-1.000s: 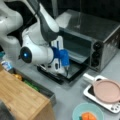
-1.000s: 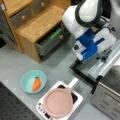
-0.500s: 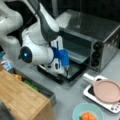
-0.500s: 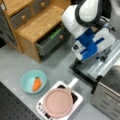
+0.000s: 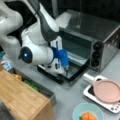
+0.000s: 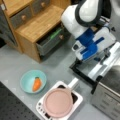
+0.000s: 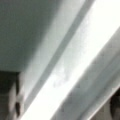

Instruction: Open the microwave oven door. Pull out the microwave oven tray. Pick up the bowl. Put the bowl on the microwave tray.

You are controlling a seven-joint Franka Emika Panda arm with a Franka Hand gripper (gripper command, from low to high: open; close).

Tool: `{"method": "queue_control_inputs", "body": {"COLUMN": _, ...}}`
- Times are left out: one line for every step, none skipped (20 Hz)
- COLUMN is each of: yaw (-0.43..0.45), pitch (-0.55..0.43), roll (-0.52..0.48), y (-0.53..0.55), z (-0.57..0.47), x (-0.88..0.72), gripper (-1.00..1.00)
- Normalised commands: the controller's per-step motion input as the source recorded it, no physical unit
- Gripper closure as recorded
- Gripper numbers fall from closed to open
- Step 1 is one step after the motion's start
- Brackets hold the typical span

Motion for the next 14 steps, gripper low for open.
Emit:
{"method": "queue_control_inputs", "body": {"yaw": 0.236, "pitch": 0.003, "roll": 0.018, "y": -0.13, "z": 0.04, "x": 0.09, "gripper": -1.00}}
{"method": "queue_control_inputs", "body": {"yaw": 0.235, "pitch": 0.002, "roll": 0.016, "y": -0.14, "z": 0.04, "x": 0.09, "gripper": -1.00}}
{"method": "queue_control_inputs", "body": {"yaw": 0.235, "pitch": 0.005, "roll": 0.011, "y": -0.15, "z": 0.04, "x": 0.09, "gripper": -1.00}}
{"method": "queue_control_inputs", "body": {"yaw": 0.231, "pitch": 0.018, "roll": -0.009, "y": -0.17, "z": 0.06, "x": 0.08, "gripper": -1.00}}
{"method": "queue_control_inputs", "body": {"yaw": 0.218, "pitch": 0.035, "roll": -0.041, "y": -0.21, "z": 0.09, "x": 0.08, "gripper": -1.00}}
{"method": "queue_control_inputs", "body": {"yaw": 0.215, "pitch": 0.039, "roll": -0.048, "y": -0.22, "z": 0.11, "x": 0.07, "gripper": -1.00}}
{"method": "queue_control_inputs", "body": {"yaw": 0.193, "pitch": 0.052, "roll": -0.085, "y": -0.25, "z": 0.14, "x": 0.07, "gripper": -1.00}}
{"method": "queue_control_inputs", "body": {"yaw": 0.149, "pitch": 0.078, "roll": -0.142, "y": -0.27, "z": 0.19, "x": 0.06, "gripper": -1.00}}
{"method": "queue_control_inputs", "body": {"yaw": 0.060, "pitch": 0.130, "roll": -0.285, "y": -0.30, "z": 0.26, "x": 0.05, "gripper": -1.00}}
{"method": "queue_control_inputs", "body": {"yaw": 0.034, "pitch": 0.145, "roll": -0.313, "y": -0.29, "z": 0.29, "x": 0.05, "gripper": -1.00}}
{"method": "queue_control_inputs", "body": {"yaw": -0.001, "pitch": 0.172, "roll": -0.362, "y": -0.29, "z": 0.33, "x": 0.05, "gripper": -1.00}}
{"method": "queue_control_inputs", "body": {"yaw": -0.036, "pitch": 0.191, "roll": -0.403, "y": -0.26, "z": 0.37, "x": 0.06, "gripper": -1.00}}
{"method": "queue_control_inputs", "body": {"yaw": -0.072, "pitch": 0.201, "roll": -0.436, "y": -0.22, "z": 0.40, "x": 0.05, "gripper": -1.00}}
{"method": "queue_control_inputs", "body": {"yaw": -0.103, "pitch": 0.195, "roll": -0.470, "y": -0.16, "z": 0.41, "x": 0.05, "gripper": -1.00}}
